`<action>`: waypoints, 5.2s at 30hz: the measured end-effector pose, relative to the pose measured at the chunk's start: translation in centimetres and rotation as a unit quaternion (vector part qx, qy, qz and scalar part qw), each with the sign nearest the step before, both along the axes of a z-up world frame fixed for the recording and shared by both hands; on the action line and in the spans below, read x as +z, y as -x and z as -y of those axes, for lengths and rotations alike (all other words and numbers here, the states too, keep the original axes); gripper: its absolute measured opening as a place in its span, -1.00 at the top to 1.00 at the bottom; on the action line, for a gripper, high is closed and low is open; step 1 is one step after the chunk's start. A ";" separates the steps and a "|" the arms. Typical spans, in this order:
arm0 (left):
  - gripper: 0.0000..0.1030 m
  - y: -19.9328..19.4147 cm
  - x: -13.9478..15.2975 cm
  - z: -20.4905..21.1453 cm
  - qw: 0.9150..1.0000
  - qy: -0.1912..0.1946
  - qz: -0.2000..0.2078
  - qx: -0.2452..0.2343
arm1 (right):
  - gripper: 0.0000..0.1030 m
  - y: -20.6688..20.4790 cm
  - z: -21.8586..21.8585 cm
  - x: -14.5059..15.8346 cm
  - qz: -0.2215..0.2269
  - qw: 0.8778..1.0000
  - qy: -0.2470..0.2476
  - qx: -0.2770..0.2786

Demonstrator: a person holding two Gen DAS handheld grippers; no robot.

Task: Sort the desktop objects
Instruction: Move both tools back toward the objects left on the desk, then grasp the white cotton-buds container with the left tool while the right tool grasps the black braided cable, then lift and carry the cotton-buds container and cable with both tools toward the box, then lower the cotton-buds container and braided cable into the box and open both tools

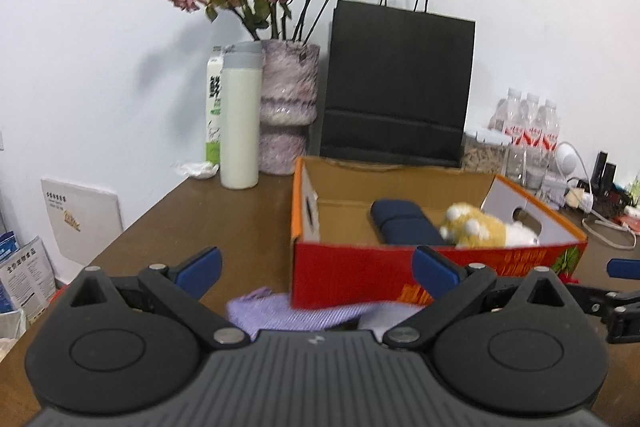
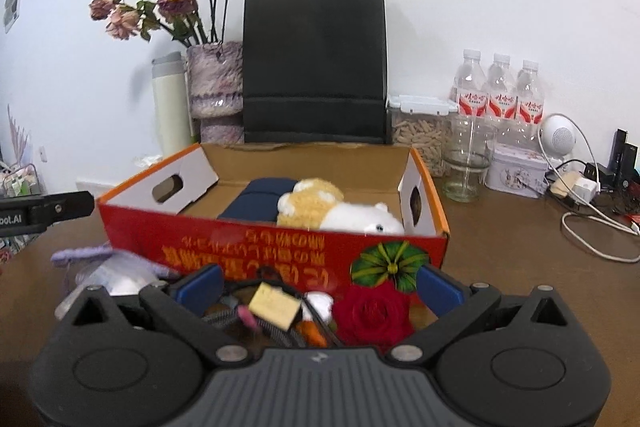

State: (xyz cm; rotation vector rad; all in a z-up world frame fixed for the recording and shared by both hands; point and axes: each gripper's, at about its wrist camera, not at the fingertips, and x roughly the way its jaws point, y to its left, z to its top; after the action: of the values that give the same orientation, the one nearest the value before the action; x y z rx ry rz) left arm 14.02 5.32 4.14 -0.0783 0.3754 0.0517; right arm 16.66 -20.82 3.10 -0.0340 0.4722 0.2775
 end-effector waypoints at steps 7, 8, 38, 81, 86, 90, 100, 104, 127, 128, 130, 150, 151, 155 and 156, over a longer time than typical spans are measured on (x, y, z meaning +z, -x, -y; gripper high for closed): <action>-1.00 2.0 -1.2 -1.7 1.000 0.005 -0.021 0.009 | -1.00 2.1 0.2 -1.1 -0.019 1.000 0.007 0.005; -1.00 2.3 -1.4 -1.9 1.000 0.008 -0.024 0.008 | -1.00 2.3 0.2 -1.2 -0.022 1.000 0.007 0.006; -0.88 -1.4 -3.0 3.8 0.990 0.009 -0.123 -0.076 | -0.86 0.0 -5.0 -3.6 -0.101 0.993 0.048 0.047; -0.31 1.3 -2.1 3.5 0.988 0.068 -0.090 -0.101 | -0.56 3.8 -2.3 -0.7 -0.030 0.996 -0.054 0.060; -0.31 2.1 -1.6 3.4 0.988 0.078 -0.089 -0.098 | -0.56 4.3 -1.4 -0.1 -0.059 0.990 -0.109 0.072; -0.31 2.8 -1.2 3.2 0.989 0.080 -0.085 -0.094 | -0.56 4.9 -1.0 -0.1 -0.068 0.988 -0.118 0.068; -0.31 4.9 0.3 2.6 0.991 0.076 -0.069 -0.086 | -0.56 6.8 -2.6 0.1 -0.086 0.986 -0.102 0.098; -0.31 5.8 0.7 2.3 0.992 0.073 -0.067 -0.085 | -0.56 6.4 -2.9 -1.0 -0.125 0.982 -0.101 0.097; -0.31 6.8 3.3 1.9 0.994 0.071 -0.038 -0.075 | -0.56 3.4 -0.6 4.2 -0.115 0.964 -0.226 0.074; -0.31 6.6 3.4 1.8 0.994 0.072 -0.036 -0.075 | -0.56 3.2 -0.6 4.3 -0.116 0.962 -0.234 0.074; -0.31 6.3 3.5 1.6 0.994 0.074 -0.035 -0.072 | -0.56 2.7 -0.5 4.5 -0.119 0.959 -0.246 0.073; -0.31 4.2 0.3 1.6 0.991 0.082 -0.085 -0.068 | -0.56 3.0 -2.6 -1.7 -0.127 0.978 -0.140 0.082; -0.31 4.1 0.2 1.7 0.991 0.081 -0.087 -0.069 | -0.56 3.0 -2.7 -1.7 -0.127 0.978 -0.139 0.085; -0.31 4.0 0.1 1.7 0.990 0.081 -0.087 -0.069 | -0.56 3.0 -2.4 -1.6 -0.124 0.978 -0.141 0.085; -0.31 4.0 0.1 1.6 0.991 0.082 -0.086 -0.068 | -0.56 3.1 -2.3 -1.5 -0.123 0.978 -0.143 0.087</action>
State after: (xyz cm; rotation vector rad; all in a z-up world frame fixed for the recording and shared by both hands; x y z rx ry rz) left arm 10.02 3.68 4.28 -0.2107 0.5562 -0.1087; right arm 13.61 -18.51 1.57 0.2439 0.6723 0.5226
